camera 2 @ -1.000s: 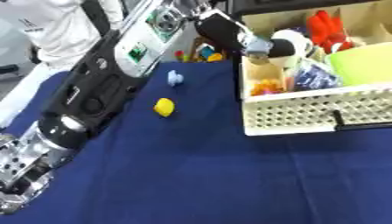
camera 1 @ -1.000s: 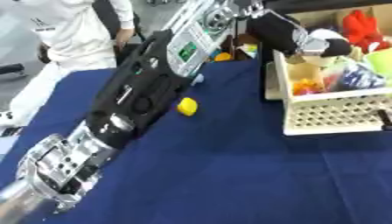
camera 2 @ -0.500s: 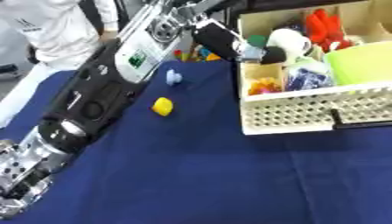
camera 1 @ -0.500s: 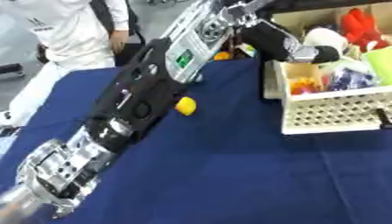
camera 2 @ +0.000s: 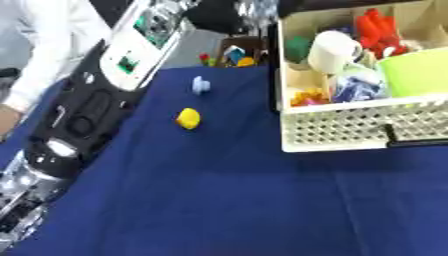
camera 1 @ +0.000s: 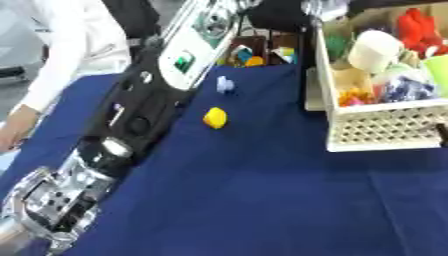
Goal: Pick up objects from table and place into drawer.
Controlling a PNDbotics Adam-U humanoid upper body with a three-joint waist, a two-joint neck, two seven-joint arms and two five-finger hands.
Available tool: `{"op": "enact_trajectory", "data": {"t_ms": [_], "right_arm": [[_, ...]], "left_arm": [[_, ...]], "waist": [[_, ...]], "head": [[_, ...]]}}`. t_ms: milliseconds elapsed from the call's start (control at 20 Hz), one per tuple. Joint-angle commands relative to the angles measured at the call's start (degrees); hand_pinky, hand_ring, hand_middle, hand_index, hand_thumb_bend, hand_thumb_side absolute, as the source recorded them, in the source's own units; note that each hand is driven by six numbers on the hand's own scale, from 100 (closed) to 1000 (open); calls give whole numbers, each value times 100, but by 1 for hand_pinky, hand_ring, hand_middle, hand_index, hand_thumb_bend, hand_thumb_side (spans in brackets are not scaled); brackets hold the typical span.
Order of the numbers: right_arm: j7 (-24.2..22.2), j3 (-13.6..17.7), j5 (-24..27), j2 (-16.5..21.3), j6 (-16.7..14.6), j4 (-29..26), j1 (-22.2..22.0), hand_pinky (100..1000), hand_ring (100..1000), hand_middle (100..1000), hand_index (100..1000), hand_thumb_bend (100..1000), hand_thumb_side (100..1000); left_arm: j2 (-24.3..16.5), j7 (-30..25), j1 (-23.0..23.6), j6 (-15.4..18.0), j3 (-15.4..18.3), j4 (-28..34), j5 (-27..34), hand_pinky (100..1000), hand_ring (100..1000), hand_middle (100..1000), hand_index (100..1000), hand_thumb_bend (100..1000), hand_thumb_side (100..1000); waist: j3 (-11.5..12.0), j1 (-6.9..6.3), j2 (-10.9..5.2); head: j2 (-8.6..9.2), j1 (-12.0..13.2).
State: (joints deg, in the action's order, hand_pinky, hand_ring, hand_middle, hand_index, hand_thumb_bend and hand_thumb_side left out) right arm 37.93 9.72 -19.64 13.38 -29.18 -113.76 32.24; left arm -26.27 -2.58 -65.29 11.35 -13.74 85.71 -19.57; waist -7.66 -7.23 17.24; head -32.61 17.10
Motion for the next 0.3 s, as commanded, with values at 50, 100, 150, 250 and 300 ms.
{"op": "enact_trajectory", "data": {"t_ms": [50,100,150,250,300], "right_arm": [[102,31,-67,100,-58,-83,52,729,775,676,794,100,1000],[114,52,-78,108,-54,-83,35,730,775,675,793,100,1000],[141,92,-94,111,-44,-83,9,731,775,675,793,100,1000],[196,147,-135,122,-25,-83,-26,731,774,675,793,100,1000],[216,157,-153,128,-19,-83,-34,730,774,675,793,100,1000]], "left_arm": [[-228,177,-61,-169,124,313,241,473,652,711,858,471,796],[-289,215,-7,-195,180,389,285,535,694,756,878,424,881],[-382,277,89,-243,277,497,348,538,698,756,874,438,882],[-501,441,352,-273,540,767,513,537,698,753,870,449,888],[-527,531,499,-273,687,916,604,535,699,751,867,452,898]], "waist": [[12,47,-141],[67,89,-142],[163,170,-138],[316,283,-134],[361,318,-133]], "head": [[-34,-24],[-33,-103],[-24,-198],[-27,-321],[-33,-355]]}}
